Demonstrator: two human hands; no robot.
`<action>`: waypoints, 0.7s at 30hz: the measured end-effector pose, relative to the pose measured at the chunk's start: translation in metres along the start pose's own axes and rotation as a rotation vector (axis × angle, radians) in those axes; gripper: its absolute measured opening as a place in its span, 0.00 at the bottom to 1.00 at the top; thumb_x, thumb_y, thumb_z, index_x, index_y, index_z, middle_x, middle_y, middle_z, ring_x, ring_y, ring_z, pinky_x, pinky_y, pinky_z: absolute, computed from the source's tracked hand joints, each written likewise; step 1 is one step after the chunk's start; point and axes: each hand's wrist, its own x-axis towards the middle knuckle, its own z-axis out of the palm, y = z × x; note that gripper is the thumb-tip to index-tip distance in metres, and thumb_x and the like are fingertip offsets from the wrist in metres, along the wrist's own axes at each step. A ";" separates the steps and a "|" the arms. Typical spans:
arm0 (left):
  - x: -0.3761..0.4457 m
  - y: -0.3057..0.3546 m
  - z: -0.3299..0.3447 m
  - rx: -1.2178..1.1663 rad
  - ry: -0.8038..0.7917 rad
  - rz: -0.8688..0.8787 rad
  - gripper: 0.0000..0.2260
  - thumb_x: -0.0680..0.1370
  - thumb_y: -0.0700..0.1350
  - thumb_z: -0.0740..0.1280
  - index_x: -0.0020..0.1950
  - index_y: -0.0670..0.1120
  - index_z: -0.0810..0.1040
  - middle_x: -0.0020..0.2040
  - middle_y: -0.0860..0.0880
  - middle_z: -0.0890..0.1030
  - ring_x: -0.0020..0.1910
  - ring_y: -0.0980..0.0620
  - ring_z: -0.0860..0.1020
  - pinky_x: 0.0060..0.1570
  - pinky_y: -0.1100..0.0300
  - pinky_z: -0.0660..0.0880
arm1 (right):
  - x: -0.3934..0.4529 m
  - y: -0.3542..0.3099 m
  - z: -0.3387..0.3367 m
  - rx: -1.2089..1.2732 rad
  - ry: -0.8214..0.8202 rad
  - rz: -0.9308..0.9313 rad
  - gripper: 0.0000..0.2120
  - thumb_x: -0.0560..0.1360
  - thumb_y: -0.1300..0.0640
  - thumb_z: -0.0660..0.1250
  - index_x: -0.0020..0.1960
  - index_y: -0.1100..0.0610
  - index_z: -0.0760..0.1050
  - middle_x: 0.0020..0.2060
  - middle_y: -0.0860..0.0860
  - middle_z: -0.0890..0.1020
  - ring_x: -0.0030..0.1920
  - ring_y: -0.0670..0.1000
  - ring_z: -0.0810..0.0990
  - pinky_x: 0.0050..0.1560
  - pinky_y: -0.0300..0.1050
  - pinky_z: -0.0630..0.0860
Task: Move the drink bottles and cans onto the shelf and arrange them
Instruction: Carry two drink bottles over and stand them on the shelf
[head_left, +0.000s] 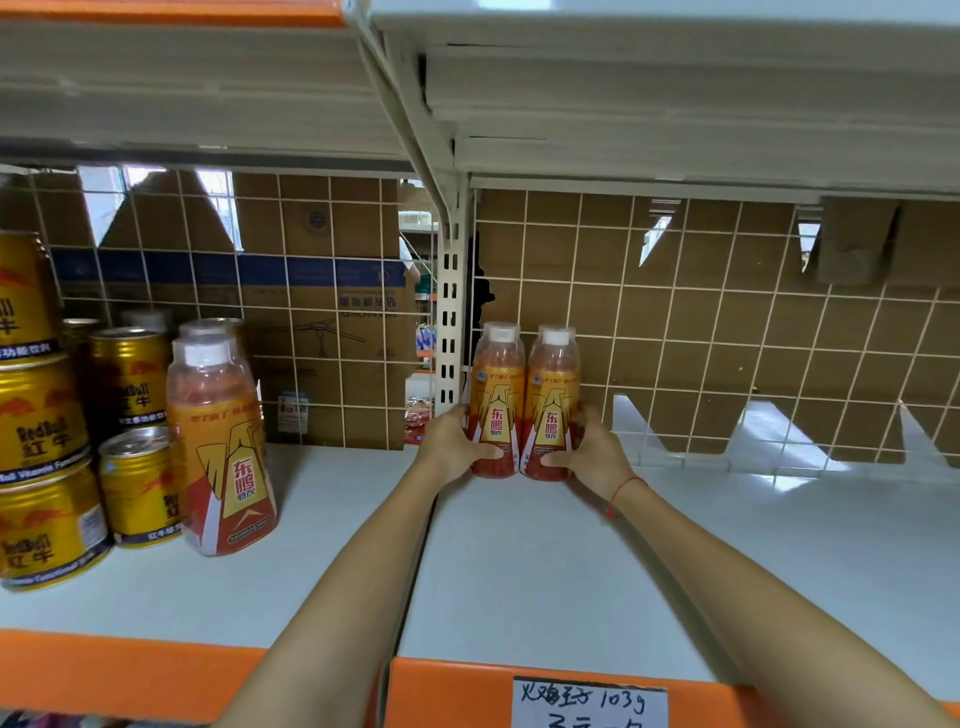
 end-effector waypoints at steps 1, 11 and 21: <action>0.000 0.001 0.000 0.003 0.000 -0.001 0.30 0.69 0.42 0.77 0.69 0.43 0.70 0.62 0.45 0.77 0.62 0.46 0.75 0.58 0.53 0.73 | 0.000 0.000 0.000 -0.002 -0.001 -0.002 0.36 0.64 0.64 0.76 0.67 0.58 0.62 0.60 0.52 0.77 0.59 0.53 0.75 0.57 0.47 0.72; -0.002 0.001 0.000 0.004 0.004 -0.016 0.31 0.68 0.43 0.77 0.69 0.44 0.71 0.62 0.46 0.78 0.62 0.46 0.75 0.62 0.49 0.74 | -0.001 0.001 0.000 -0.006 -0.011 0.004 0.34 0.66 0.64 0.75 0.66 0.58 0.62 0.60 0.52 0.77 0.59 0.54 0.75 0.57 0.47 0.73; -0.013 0.005 -0.001 -0.004 0.002 0.002 0.28 0.71 0.42 0.75 0.69 0.43 0.70 0.64 0.46 0.77 0.64 0.46 0.74 0.62 0.51 0.72 | -0.008 -0.006 -0.001 -0.034 -0.035 0.038 0.34 0.66 0.63 0.76 0.66 0.60 0.62 0.60 0.54 0.77 0.61 0.55 0.75 0.60 0.49 0.73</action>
